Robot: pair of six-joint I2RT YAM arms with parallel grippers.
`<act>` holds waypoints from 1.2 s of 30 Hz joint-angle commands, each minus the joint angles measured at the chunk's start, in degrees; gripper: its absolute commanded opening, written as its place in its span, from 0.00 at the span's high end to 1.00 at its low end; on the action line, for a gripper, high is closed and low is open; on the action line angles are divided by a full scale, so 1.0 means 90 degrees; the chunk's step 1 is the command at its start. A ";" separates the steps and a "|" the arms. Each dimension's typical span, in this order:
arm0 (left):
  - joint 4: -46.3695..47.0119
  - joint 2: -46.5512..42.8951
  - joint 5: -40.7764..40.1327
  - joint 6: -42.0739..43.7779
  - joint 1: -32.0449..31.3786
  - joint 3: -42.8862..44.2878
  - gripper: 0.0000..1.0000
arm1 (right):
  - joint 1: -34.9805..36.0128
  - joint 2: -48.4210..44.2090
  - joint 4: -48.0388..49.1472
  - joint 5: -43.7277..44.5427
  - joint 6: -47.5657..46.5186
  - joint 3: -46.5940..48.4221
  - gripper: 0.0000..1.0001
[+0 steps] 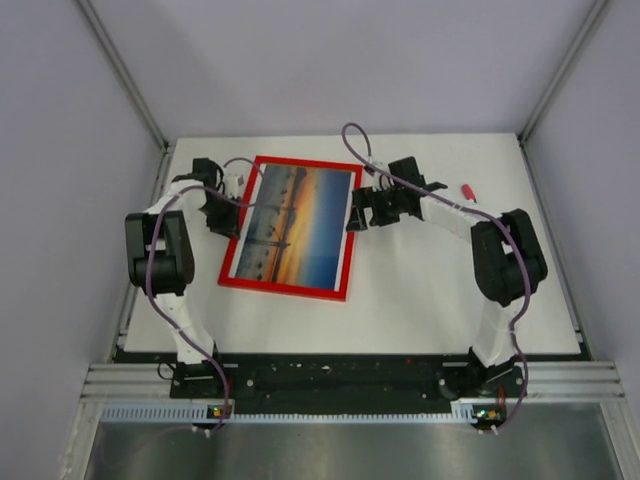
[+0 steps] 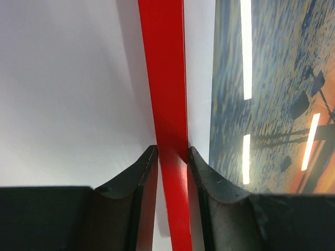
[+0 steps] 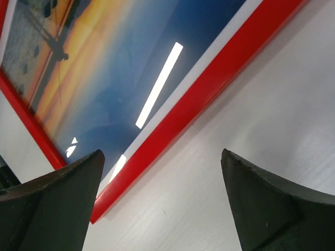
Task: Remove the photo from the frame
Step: Adjust the photo frame at the center of the board.
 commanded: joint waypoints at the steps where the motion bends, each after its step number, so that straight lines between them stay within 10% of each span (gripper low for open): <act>1: -0.0258 -0.0167 0.0612 -0.0194 -0.0420 -0.0210 1.00 | -0.0574 -0.0198 -0.0025 -0.0048 0.0246 -0.0224 0.07; 24: -0.0668 -0.0968 0.0944 -0.1093 -0.0782 0.0415 1.00 | -0.0741 -0.0159 0.0082 0.0187 0.0763 -0.0850 0.12; 31: -0.0551 -0.0851 0.1022 -0.1200 -0.0811 0.0347 1.00 | -0.0741 0.0064 0.0219 0.0069 0.0958 -0.0684 0.59; 36: -0.0395 -0.0782 0.1032 -0.1249 -0.0841 0.0162 1.00 | -0.0653 0.0280 0.0053 0.0479 0.1066 -0.0508 0.54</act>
